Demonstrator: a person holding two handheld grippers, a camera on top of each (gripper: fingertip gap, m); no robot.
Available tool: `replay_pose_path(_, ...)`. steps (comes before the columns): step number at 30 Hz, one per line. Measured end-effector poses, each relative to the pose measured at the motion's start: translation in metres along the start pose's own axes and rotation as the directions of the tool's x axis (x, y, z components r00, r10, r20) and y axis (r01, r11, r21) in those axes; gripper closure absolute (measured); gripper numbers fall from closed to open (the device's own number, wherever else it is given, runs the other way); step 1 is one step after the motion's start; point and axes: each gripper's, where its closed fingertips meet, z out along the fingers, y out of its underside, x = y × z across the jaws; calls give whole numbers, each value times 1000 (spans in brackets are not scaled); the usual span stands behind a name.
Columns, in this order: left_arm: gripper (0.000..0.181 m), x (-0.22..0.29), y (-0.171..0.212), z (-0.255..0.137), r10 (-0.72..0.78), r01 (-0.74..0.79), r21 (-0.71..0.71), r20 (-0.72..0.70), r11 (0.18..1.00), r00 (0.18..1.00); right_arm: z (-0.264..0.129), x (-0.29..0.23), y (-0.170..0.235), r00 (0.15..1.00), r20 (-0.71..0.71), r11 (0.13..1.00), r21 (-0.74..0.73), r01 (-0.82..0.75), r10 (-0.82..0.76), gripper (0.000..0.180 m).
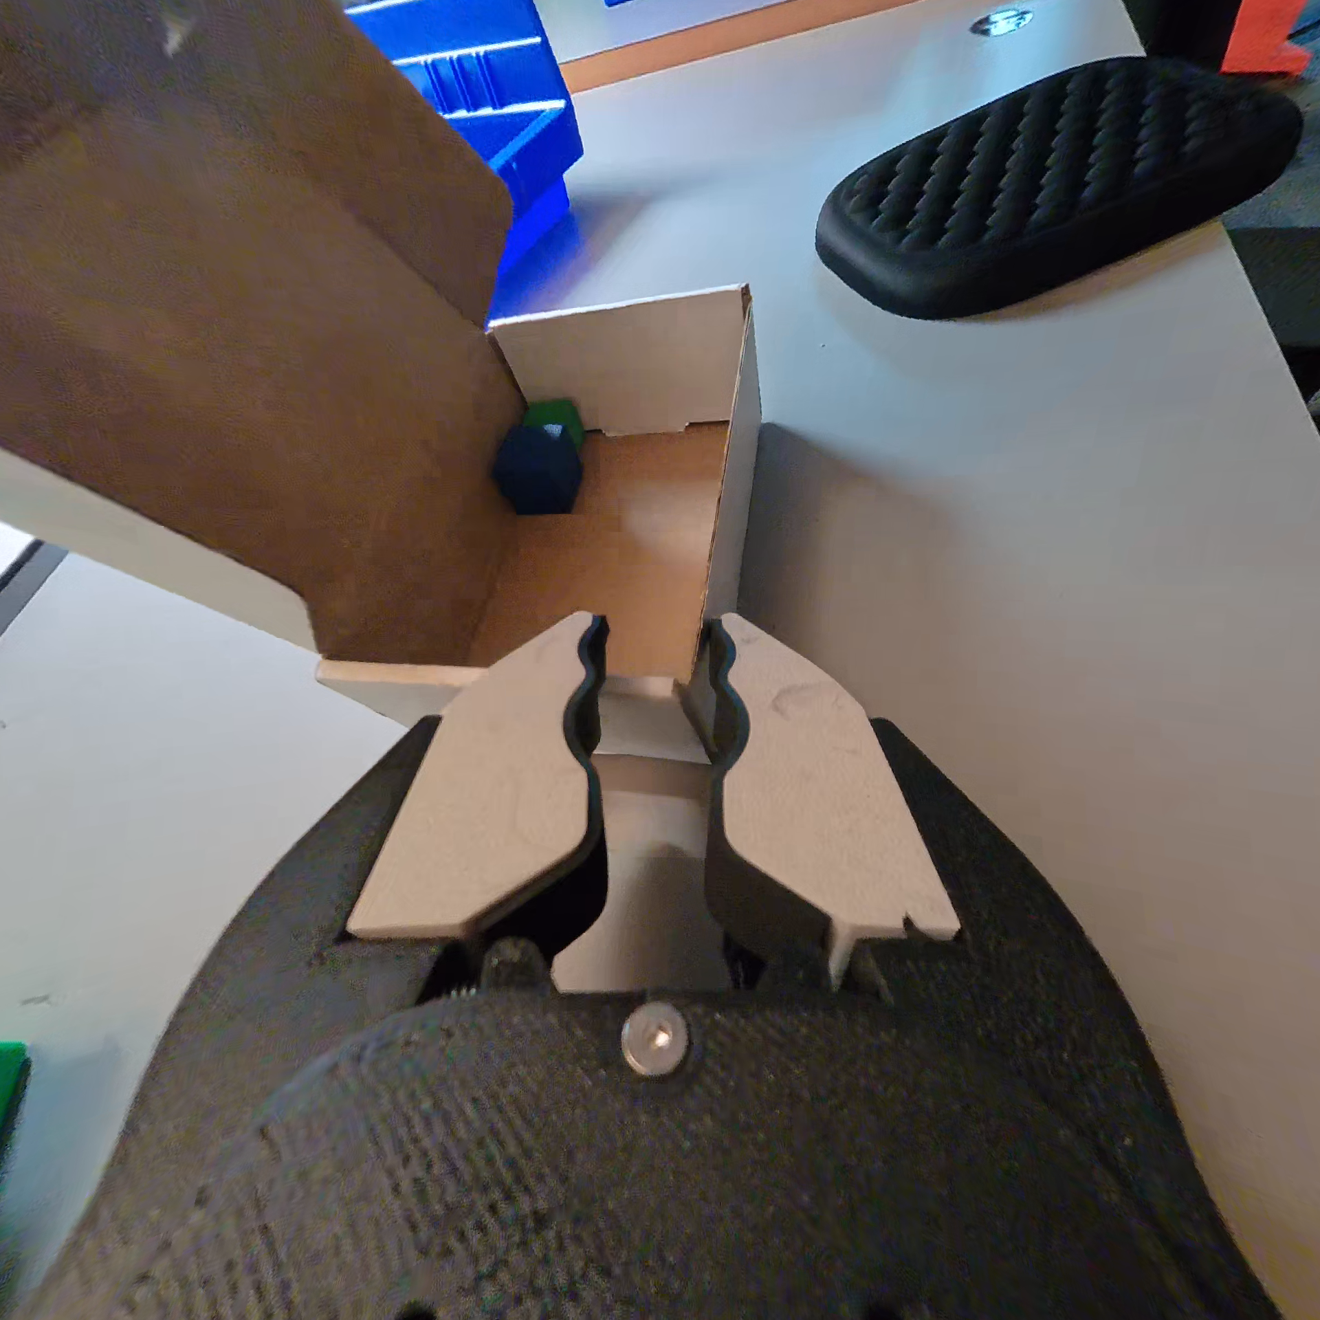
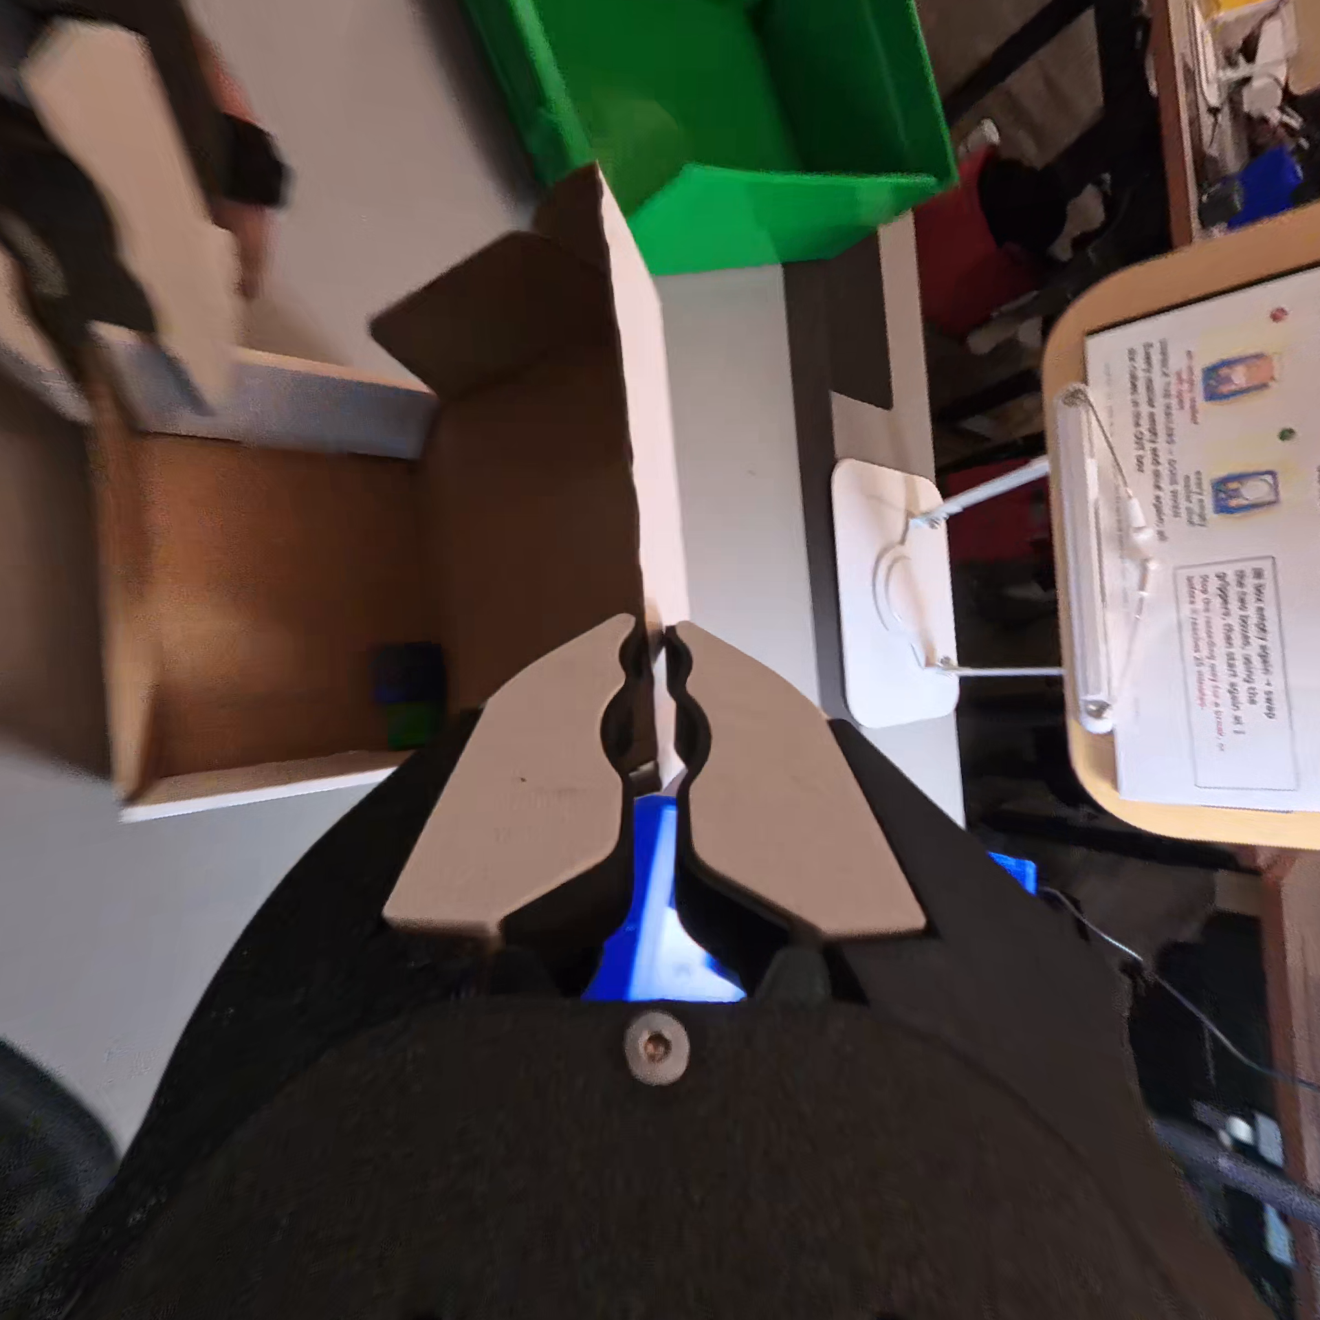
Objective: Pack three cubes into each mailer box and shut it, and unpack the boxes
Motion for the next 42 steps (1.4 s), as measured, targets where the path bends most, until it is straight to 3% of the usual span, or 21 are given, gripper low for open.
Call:
replay_pose_path(5,154,-1,0,0,-6,6,4,5,1000,1000,58,38,32,999,16,986,-161,-39,42,173)
replay_pose_path(9,154,-1,-1,0,-3,3,3,13,1000,1000,106,32,65,991,88,950,-304,-69,100,169)
replay_pose_path(13,153,-2,-1,-1,-6,6,6,19,1000,1000,124,21,80,994,86,922,-387,-35,74,166)
replay_pose_path(17,154,-1,-2,0,-14,14,10,12,1000,1000,105,36,61,990,-15,945,-297,-139,141,162)
replay_pose_path(22,151,-1,-3,0,-15,15,16,19,1000,1000,43,55,4,935,-76,938,27,-344,345,151)
replay_pose_path(25,141,-5,-8,-3,-26,24,41,37,999,999,-3,54,-23,906,-141,906,213,-366,399,146)
replay_pose_path(28,132,-11,-11,-6,-43,40,63,57,997,997,-28,23,-32,914,-158,911,250,-329,373,146)
replay_pose_path(30,129,-14,-13,-9,-57,52,77,63,996,996,-25,-15,-30,936,-73,926,195,-324,343,147)
replay_pose_path(35,123,-17,-11,-9,-72,67,67,71,996,995,30,-94,22,975,109,969,-178,-173,194,138)
replay_pose_path(42,124,-14,-1,-6,-48,49,-11,67,999,997,69,-112,52,975,218,915,-401,39,54,138)
